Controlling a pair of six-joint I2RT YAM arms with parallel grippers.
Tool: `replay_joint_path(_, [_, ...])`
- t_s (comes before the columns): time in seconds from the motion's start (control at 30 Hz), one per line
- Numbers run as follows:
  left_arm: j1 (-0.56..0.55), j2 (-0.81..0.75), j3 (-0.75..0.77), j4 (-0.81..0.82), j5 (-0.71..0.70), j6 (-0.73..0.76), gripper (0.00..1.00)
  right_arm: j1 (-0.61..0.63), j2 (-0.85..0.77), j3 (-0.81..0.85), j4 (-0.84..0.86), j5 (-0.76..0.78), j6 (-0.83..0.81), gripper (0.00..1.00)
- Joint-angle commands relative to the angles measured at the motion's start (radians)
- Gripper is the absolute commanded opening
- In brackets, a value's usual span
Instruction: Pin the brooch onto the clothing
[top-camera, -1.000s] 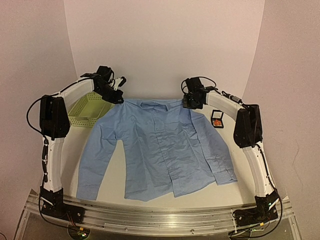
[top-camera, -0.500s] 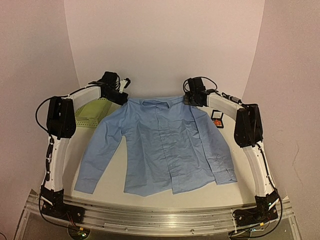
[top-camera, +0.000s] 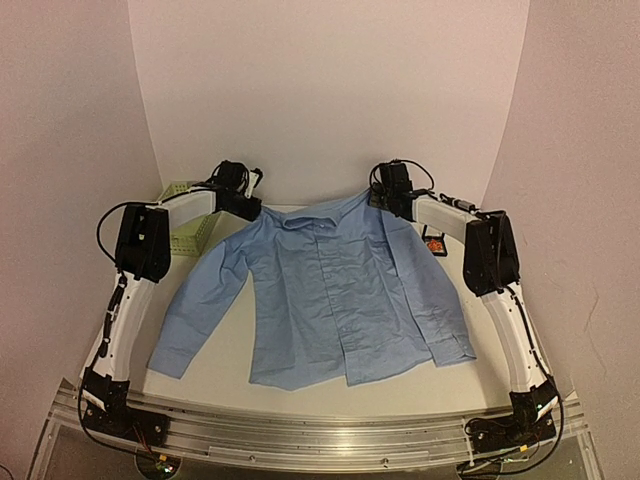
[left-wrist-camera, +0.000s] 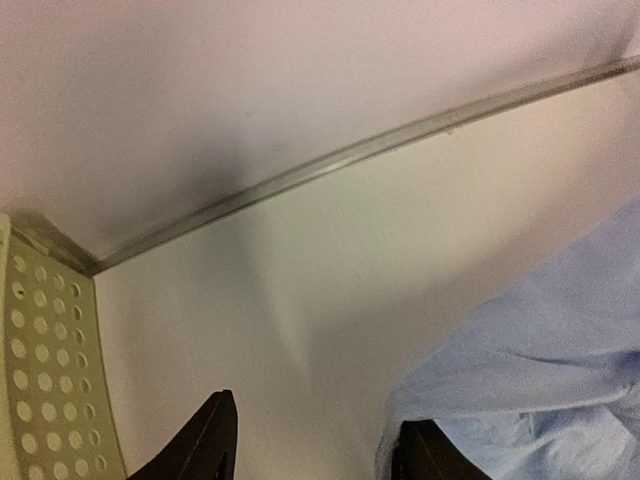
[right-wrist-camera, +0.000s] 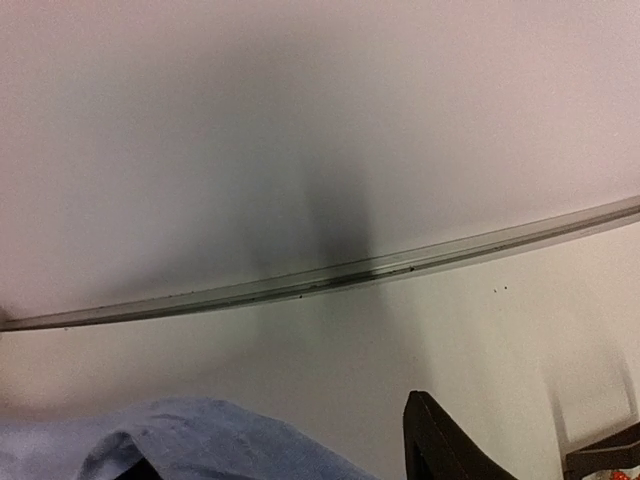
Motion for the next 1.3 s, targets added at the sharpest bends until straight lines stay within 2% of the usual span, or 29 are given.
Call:
replay_joint_path(0.0, [0.003, 0.033, 0.169, 0.124, -0.066, 0.01, 0.53, -0.011, 0.016, 0.087, 0.094, -0.026, 0.011, 0.64])
replay_joint_path(0.13, [0.006, 0.041, 0.178, 0.142, -0.078, -0.006, 0.57, -0.025, 0.009, 0.095, 0.11, -0.12, 0.008, 0.82])
replay_joint_path(0.2, [0.016, 0.037, 0.173, 0.108, -0.049, -0.035, 0.58, -0.03, -0.018, 0.065, 0.107, -0.196, -0.011, 0.84])
replay_joint_path(0.27, [0.026, 0.013, 0.143, 0.068, 0.058, -0.038, 0.59, -0.031, -0.078, -0.019, 0.105, -0.253, -0.047, 0.86])
replay_joint_path(0.33, [0.031, -0.053, 0.057, 0.056, 0.211, 0.009, 0.6, -0.03, -0.153, -0.121, 0.09, -0.288, -0.101, 0.87])
replay_joint_path(0.43, [0.033, -0.157, -0.085, 0.019, 0.359, 0.116, 0.66, -0.03, -0.28, -0.269, 0.048, -0.344, -0.155, 0.87])
replay_joint_path(0.57, [0.04, -0.263, -0.165, -0.045, 0.454, 0.18, 0.68, -0.016, -0.441, -0.418, -0.055, -0.403, -0.172, 0.87])
replay_joint_path(0.7, [0.012, -0.377, -0.213, -0.235, 0.601, 0.293, 0.56, 0.049, -0.586, -0.567, -0.205, -0.375, -0.115, 0.81])
replay_joint_path(0.83, [-0.065, -0.609, -0.5, -0.392, 0.724, 0.583, 0.53, 0.124, -0.682, -0.748, -0.388, -0.291, 0.01, 0.76])
replay_joint_path(0.93, [-0.183, -0.787, -0.766, -0.467, 0.696, 0.767, 0.54, 0.158, -0.78, -0.924, -0.432, -0.293, 0.147, 0.68])
replay_joint_path(1.07, [-0.332, -0.956, -1.062, -0.374, 0.611, 0.826, 0.65, 0.186, -0.889, -1.154, -0.428, -0.342, 0.323, 0.53])
replay_joint_path(1.27, [-0.438, -0.986, -1.25, -0.214, 0.473, 0.842, 0.71, 0.187, -0.932, -1.306, -0.418, -0.348, 0.399, 0.57])
